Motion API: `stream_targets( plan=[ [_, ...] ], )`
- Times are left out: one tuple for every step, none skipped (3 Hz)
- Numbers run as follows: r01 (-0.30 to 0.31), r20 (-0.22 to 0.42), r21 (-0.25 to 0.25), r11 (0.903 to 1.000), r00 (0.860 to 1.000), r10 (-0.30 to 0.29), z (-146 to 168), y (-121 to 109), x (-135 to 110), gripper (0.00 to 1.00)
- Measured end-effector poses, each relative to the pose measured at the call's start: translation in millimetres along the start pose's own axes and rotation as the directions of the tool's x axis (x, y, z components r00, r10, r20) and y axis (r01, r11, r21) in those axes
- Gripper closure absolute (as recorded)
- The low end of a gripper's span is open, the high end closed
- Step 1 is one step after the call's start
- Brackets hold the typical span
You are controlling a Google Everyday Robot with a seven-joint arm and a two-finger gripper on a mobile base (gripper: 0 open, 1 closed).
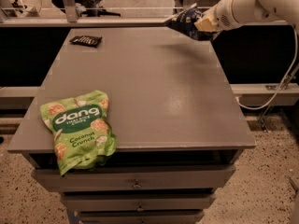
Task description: Move blue chip bag near rxbar chocolate
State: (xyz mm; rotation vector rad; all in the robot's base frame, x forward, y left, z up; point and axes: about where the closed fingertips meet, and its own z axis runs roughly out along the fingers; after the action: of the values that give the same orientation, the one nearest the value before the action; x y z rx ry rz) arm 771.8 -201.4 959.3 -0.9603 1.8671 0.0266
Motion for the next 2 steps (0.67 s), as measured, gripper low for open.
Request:
stream_targets(
  plan=[
    [0.008, 0.01, 0.0, 1.0, 1.0, -0.008, -4, 3, -6, 1.0],
    [0.006, 0.011, -0.026, 0.9996, 1.0, -0.006, 2, 20, -7, 1.0]
  ],
)
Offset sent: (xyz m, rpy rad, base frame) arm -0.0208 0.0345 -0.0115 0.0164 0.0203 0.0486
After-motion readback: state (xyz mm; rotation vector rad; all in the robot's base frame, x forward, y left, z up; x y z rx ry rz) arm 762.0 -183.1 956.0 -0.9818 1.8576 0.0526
